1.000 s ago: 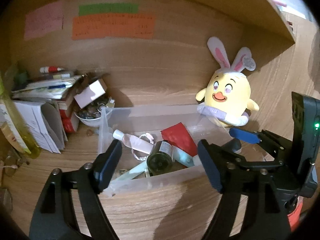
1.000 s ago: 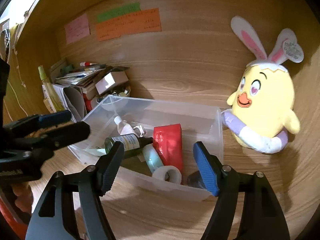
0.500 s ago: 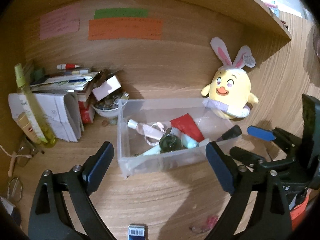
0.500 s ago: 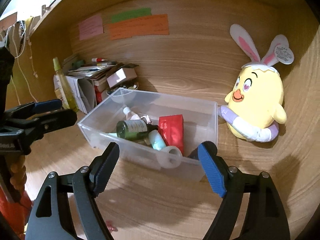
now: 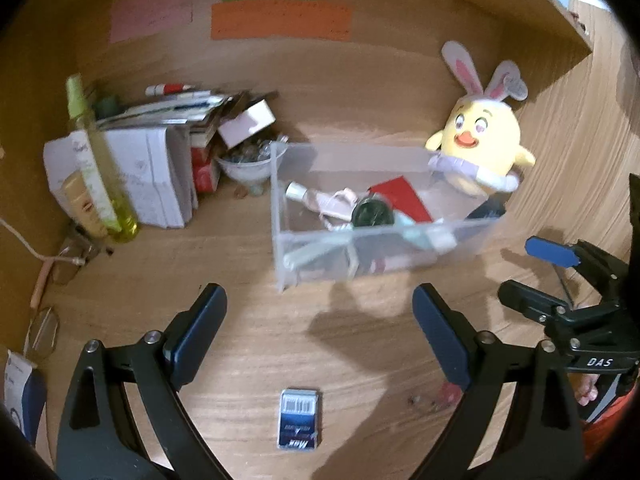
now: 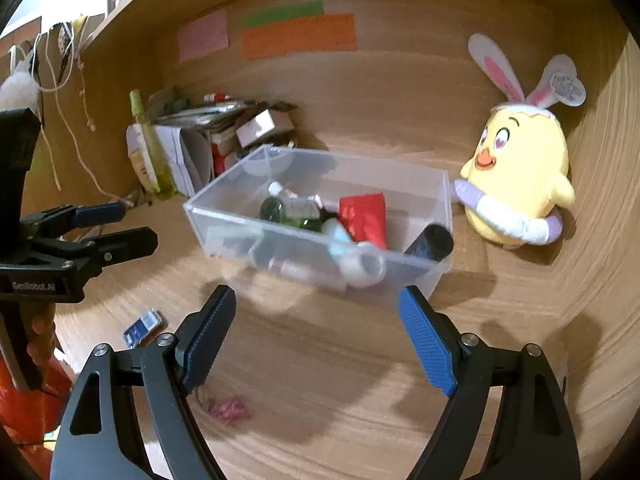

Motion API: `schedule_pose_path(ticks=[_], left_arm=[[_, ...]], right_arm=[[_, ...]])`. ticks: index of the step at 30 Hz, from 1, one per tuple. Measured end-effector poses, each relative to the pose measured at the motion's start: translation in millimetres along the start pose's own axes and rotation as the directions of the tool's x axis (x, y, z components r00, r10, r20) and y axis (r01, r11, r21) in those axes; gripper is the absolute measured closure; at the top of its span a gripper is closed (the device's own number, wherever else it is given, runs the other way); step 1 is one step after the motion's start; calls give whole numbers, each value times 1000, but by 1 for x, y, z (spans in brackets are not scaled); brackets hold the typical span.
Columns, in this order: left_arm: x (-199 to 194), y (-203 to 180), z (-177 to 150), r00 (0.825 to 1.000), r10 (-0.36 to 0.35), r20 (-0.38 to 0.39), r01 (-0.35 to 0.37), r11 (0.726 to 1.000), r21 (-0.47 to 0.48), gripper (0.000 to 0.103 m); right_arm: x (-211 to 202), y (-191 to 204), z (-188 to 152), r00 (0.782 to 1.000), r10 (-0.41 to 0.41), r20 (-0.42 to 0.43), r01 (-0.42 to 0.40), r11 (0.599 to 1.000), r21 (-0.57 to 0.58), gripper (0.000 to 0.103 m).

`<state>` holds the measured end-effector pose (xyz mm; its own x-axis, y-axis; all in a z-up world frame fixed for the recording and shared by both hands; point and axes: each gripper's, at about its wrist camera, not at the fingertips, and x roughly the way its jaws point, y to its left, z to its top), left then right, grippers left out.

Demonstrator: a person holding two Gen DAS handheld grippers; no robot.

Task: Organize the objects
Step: 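Move both tools back toward the blue card pack and pink clip, then grasp the blue card pack with the left tool while the right tool grasps the pink clip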

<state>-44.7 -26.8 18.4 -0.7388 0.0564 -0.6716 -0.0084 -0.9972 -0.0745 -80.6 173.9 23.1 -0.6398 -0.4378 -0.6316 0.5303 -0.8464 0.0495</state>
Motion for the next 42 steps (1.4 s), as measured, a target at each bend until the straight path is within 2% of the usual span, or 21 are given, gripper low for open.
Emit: schedule_pose_path(ticks=[10,24,27,29,30,33,34,37,39,40,42], left_arm=[[8,11,-31,996,17,-86,-19,1000,-24,8],[28,19,-73,973,36,-227,-39,999,-9,8],[28,18,-80,975,51,-218,-54,998,-9,8],[28,16,-83,975,54,-214,-55,998,-1,12],[28,15,-84,975,50,-214,-52,999,-1,20],[26,13,-86,977,59,-207,-58,998,15,30],[26,13,-86,977,57,-204,-55,998,14,32],[24,13,-87,982,48,-184,-46,999,15,43],[23,10,-87,983,50,-176,-45,999,30,50],[23,8,-88,983,54,-175,-47,998,45,53],[22,4,-88,984,36,-174,-27,998,57,62]], right_arm=[[6,16,-26,998,34,-62,-34,999,-5,22],[27,38,-55,982,82,-171,-86,996,-15,22],[31,43,-61,977,92,-194,-98,995,-22,22],[33,47,-65,974,95,-204,-103,994,-28,22],[33,48,-67,974,91,-208,-101,994,-36,22],[33,54,-74,973,79,-218,-94,994,-64,23],[33,55,-75,973,77,-218,-94,993,-69,24],[32,59,-78,975,63,-215,-84,992,-90,39],[31,61,-79,977,44,-208,-67,992,-105,52],[31,61,-79,978,35,-205,-59,992,-111,55],[30,62,-79,980,28,-198,-52,992,-116,70]])
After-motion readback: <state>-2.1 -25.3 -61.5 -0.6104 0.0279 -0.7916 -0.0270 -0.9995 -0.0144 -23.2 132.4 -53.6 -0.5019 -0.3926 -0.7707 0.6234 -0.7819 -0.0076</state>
